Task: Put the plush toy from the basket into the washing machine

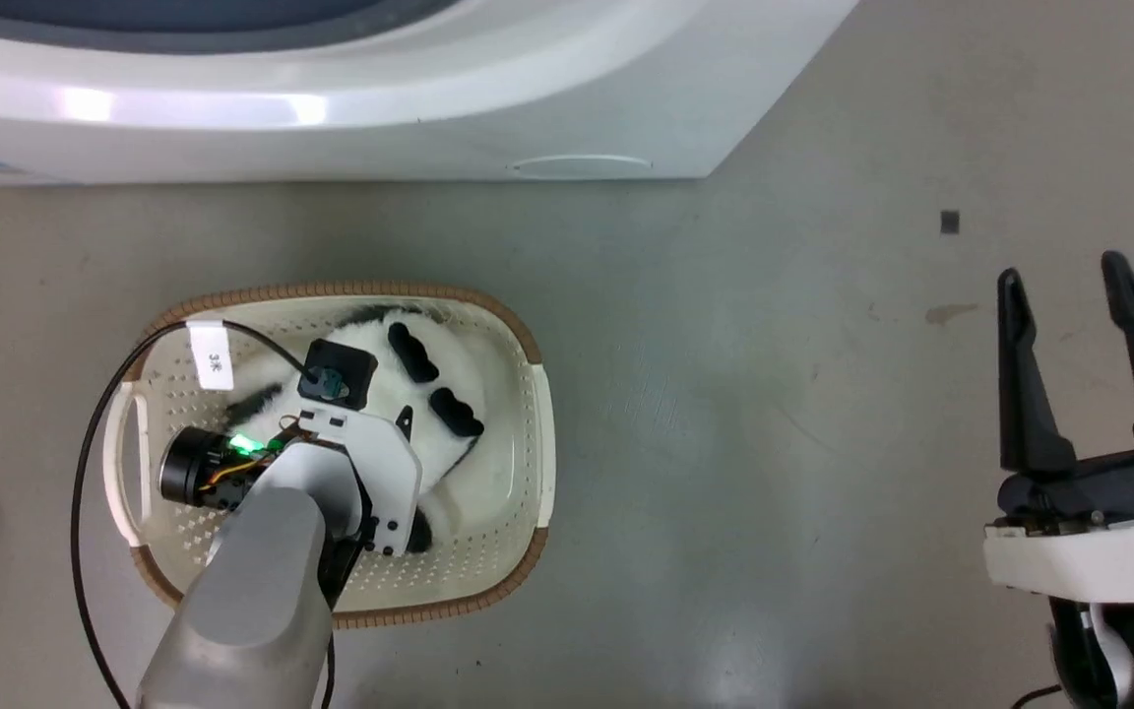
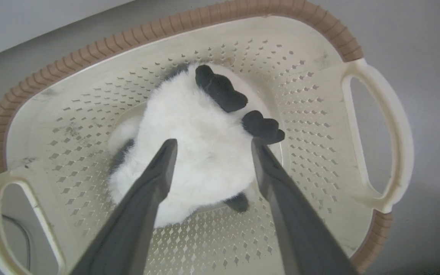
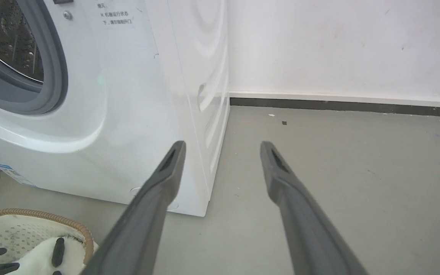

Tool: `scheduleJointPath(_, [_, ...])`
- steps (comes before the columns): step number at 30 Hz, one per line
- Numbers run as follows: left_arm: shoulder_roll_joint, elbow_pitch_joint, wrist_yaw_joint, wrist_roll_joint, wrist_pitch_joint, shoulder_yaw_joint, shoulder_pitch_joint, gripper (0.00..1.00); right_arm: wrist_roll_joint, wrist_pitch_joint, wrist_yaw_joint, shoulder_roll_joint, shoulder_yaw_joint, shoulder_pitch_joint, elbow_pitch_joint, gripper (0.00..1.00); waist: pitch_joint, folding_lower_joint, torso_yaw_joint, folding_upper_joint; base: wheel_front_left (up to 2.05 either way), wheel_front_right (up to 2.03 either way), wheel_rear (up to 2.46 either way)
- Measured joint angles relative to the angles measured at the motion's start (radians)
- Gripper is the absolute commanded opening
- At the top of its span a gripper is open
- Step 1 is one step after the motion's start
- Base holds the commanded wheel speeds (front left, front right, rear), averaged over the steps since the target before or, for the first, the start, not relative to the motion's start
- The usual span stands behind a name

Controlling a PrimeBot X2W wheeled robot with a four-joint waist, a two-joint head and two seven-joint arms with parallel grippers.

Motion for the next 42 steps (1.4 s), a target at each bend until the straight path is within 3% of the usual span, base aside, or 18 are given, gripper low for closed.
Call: scheduleJointPath(42, [-0.022,0.431,-0.009,-0.116,-0.034,-0.141,-0.385,1.0,0.035,-0.09,0.0,0.0,-0.042,-0.074,-0.159,1.0,0.382,-0.0001,0.023,0.0,0.0,0.0,0.0])
